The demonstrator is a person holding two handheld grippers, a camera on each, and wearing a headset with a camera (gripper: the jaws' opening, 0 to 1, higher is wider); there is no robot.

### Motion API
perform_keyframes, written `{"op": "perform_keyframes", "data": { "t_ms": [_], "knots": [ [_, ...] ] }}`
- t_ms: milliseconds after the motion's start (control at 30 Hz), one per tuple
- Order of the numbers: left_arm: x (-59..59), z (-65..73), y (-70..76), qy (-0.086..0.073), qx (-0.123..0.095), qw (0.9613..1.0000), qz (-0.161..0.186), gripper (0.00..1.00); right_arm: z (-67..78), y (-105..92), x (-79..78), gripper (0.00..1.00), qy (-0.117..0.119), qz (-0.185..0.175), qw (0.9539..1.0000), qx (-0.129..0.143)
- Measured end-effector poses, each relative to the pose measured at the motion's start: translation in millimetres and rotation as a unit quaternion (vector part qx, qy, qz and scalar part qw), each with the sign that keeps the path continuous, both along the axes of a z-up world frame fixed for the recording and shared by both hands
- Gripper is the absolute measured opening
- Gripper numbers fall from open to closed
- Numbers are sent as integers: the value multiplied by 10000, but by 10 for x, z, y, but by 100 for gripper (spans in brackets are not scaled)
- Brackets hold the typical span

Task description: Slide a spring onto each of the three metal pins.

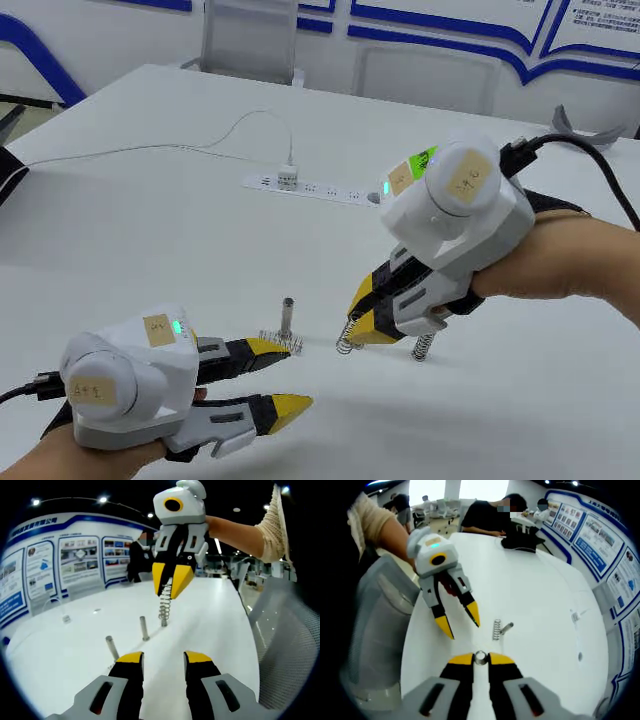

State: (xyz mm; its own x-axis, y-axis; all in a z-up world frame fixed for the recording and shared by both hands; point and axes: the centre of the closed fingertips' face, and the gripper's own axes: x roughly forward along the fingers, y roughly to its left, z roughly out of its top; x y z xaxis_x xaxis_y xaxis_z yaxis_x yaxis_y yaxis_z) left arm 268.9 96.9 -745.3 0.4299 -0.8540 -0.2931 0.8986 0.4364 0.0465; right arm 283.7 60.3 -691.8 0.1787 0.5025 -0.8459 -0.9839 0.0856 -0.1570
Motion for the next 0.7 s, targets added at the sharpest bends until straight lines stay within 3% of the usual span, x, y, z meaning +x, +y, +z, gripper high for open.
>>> {"op": "perform_keyframes", "data": {
  "t_ms": [367, 700],
  "knots": [
    [26, 1, 72, 34, -4, 9999, 140, 36, 101, -228, 171, 12, -119, -265, 9996, -57],
    [30, -4, 85, 63, 2, 9998, 187, 38, 67, -322, 360, 12, -160, -444, 9987, -176]
  ]
}}
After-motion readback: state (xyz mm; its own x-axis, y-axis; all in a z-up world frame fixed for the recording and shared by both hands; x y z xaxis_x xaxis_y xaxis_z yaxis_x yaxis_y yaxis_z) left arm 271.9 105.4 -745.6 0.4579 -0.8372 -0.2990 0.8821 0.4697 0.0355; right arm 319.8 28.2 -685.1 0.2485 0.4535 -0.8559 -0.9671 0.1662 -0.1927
